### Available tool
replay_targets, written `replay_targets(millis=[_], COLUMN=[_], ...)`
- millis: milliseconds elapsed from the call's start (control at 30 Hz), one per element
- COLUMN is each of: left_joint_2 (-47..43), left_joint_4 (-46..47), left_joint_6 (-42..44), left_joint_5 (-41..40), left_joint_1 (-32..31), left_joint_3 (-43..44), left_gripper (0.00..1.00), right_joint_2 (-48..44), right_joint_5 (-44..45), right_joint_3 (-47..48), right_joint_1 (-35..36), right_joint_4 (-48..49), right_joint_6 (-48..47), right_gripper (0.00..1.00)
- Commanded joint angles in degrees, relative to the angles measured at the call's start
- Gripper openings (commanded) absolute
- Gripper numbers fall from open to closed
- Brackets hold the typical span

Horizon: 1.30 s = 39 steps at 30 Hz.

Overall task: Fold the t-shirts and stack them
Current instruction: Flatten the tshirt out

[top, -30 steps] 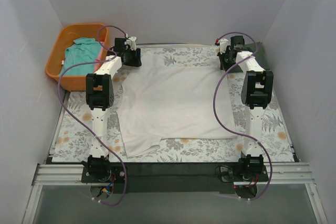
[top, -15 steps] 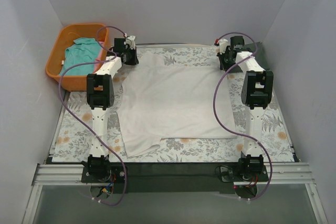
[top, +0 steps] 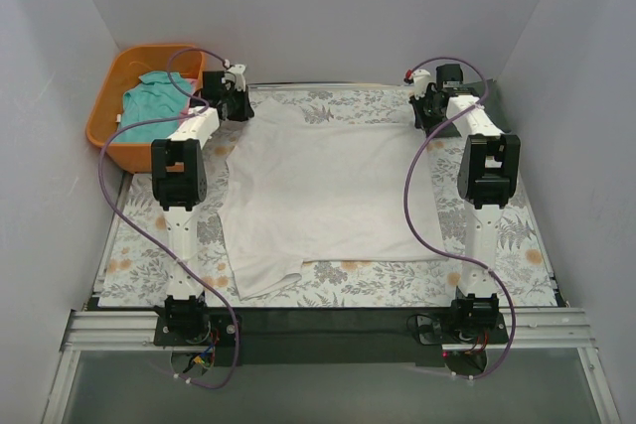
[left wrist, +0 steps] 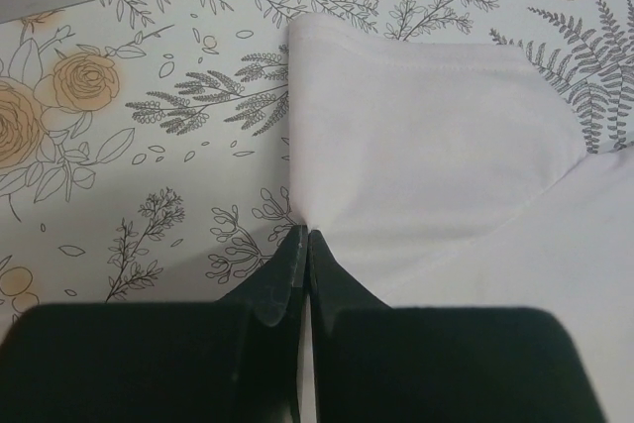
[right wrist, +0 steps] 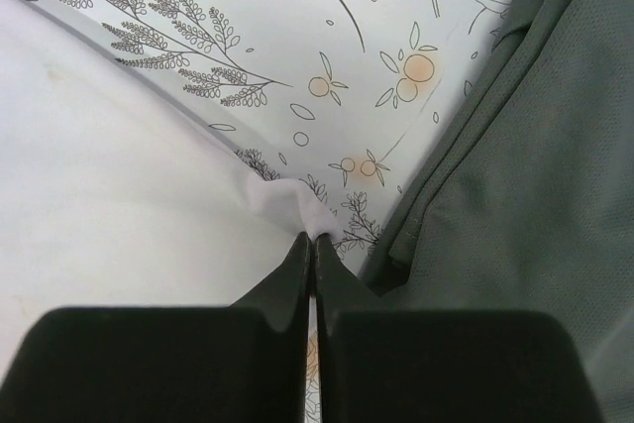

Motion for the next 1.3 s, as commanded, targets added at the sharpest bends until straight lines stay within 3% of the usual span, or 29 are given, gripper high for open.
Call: replay_targets(millis=[0, 67, 100, 133, 167, 300, 700, 1000, 1267], left_joint_2=[-4.0, -3.3, -3.2, -3.0, -2.7, -1.3, 0.2, 0.3, 1.0], left_joint_4=[0.3, -0.2, -0.5, -0.4, -0.7, -1.4, -1.6, -1.6, -1.6], left_joint_6=[2.4, 3.3, 3.7, 3.8, 3.8, 3.0, 1.9, 2.0, 1.9], left_joint_5=[-0.3, -0.6, -0.6, -0.8, -0.8, -0.4, -0.1, 0.2, 0.1], left_joint_1=[0.0, 0.0, 0.0, 0.0, 0.0, 0.0, -0.1, -0.1, -0.1], left_joint_3=[-1.1, -1.1, -1.1, -1.1, -0.8, 0.9, 3.1, 3.2, 3.9], left_gripper=[0.0, 0.0, 0.0, 0.0, 0.0, 0.01, 0.12, 0.13, 0.15], right_joint_2=[-0.7, 0.5, 1.0, 1.6, 1.9, 3.1, 5.0, 3.6, 4.6], right_joint_5=[-0.4, 0.0, 0.4, 0.5, 0.7, 0.6, 0.3, -0.8, 0.4], right_joint_3=[1.3, 2.2, 2.3, 2.6, 3.1, 4.5, 5.8, 5.2, 3.9], right_joint_1=[0.2, 0.3, 0.3, 0.3, 0.3, 0.3, 0.2, -0.7, -0.7], right_joint_4=[0.0, 0.0, 0.1, 0.0, 0.3, 1.1, 4.5, 7.7, 8.4], right_joint_6=[-1.1, -1.2, -1.3, -1.3, -1.1, 1.1, 6.0, 9.4, 9.9], right_gripper=[0.01, 0.02, 0.08, 0.24, 0.3, 0.39, 0.39, 0.4, 0.31])
